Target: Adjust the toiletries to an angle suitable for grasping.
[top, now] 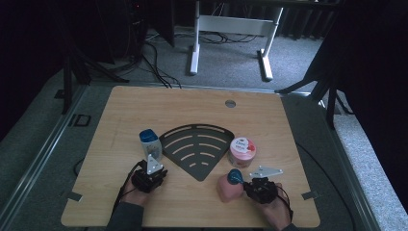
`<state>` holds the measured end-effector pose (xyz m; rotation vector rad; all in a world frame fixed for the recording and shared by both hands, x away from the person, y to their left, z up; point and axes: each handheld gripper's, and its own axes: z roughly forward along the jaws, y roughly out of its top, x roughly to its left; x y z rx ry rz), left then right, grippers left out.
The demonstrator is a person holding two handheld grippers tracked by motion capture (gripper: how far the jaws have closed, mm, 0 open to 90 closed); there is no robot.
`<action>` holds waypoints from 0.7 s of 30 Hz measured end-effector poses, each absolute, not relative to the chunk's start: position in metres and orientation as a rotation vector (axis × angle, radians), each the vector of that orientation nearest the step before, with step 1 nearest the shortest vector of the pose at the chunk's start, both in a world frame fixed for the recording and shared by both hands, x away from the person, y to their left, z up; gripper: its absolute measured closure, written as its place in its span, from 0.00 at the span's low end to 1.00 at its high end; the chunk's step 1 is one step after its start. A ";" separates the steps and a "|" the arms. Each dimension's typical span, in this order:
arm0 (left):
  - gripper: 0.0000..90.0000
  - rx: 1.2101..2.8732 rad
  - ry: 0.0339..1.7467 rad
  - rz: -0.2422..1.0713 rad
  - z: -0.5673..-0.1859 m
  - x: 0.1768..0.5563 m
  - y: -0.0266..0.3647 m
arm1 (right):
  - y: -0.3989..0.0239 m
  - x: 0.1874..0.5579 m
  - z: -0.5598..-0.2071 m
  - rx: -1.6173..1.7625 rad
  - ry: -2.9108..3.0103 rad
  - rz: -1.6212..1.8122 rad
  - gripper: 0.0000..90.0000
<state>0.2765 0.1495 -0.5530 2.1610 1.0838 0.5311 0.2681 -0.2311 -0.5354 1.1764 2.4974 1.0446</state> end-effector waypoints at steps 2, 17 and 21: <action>0.86 2.158 1.082 0.531 -0.553 0.276 0.149 | -0.227 0.268 -0.536 1.164 2.518 1.057 1.00; 0.86 2.147 1.063 0.524 -0.550 0.273 0.149 | -0.184 0.262 -0.536 1.057 2.612 1.103 1.00; 0.86 2.148 1.064 0.523 -0.550 0.273 0.149 | -0.173 0.262 -0.535 1.033 2.625 1.123 1.00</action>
